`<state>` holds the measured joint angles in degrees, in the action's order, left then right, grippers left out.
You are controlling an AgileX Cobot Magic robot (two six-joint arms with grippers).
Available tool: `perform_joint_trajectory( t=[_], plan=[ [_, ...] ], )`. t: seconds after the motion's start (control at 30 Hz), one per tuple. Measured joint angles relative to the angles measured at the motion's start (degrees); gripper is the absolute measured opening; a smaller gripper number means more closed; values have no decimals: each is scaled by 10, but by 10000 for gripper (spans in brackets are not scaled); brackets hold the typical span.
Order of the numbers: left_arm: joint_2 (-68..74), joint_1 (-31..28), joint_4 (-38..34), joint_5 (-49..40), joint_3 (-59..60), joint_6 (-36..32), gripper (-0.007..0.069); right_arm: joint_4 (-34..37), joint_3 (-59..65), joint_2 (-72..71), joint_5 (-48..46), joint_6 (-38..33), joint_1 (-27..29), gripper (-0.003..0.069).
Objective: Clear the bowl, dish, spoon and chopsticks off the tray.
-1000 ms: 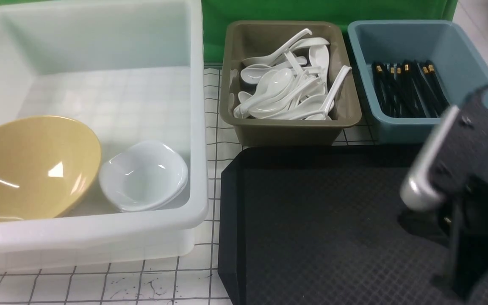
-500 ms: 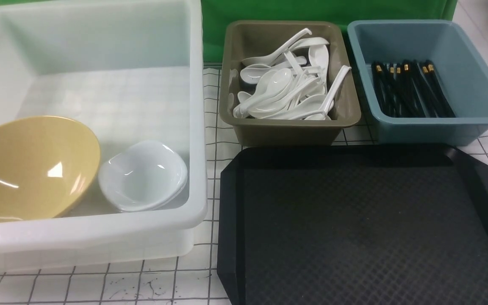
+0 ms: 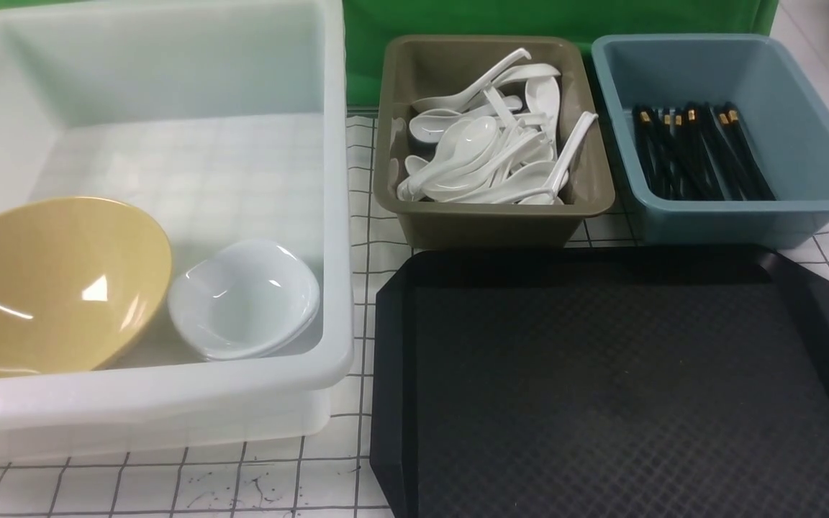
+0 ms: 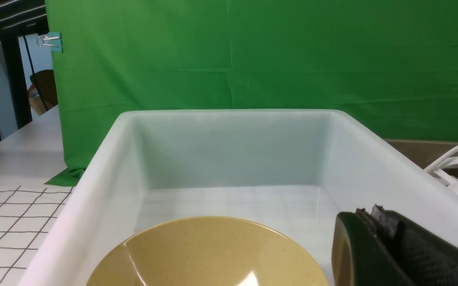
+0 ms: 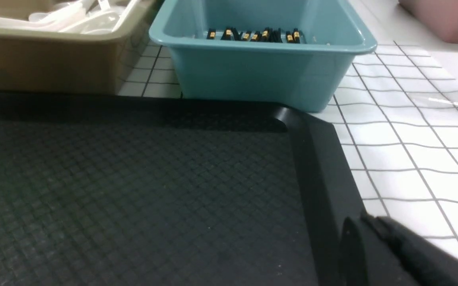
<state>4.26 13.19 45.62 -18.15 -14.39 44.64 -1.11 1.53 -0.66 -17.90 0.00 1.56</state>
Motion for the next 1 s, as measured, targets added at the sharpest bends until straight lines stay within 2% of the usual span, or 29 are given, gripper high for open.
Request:
perform_joint_trajectory(
  t=[0.9,0.97,1.0],
  plan=[
    [-9,-2,-2,2,10,1,-12,0,0,0,-2,0,0,48],
    [-23,-15,-22,6,23,0,-12,0,0,0,-2,0,0,48],
    [-36,-32,-57,5,33,0,-12,0,0,0,-2,0,0,48]
  ],
)
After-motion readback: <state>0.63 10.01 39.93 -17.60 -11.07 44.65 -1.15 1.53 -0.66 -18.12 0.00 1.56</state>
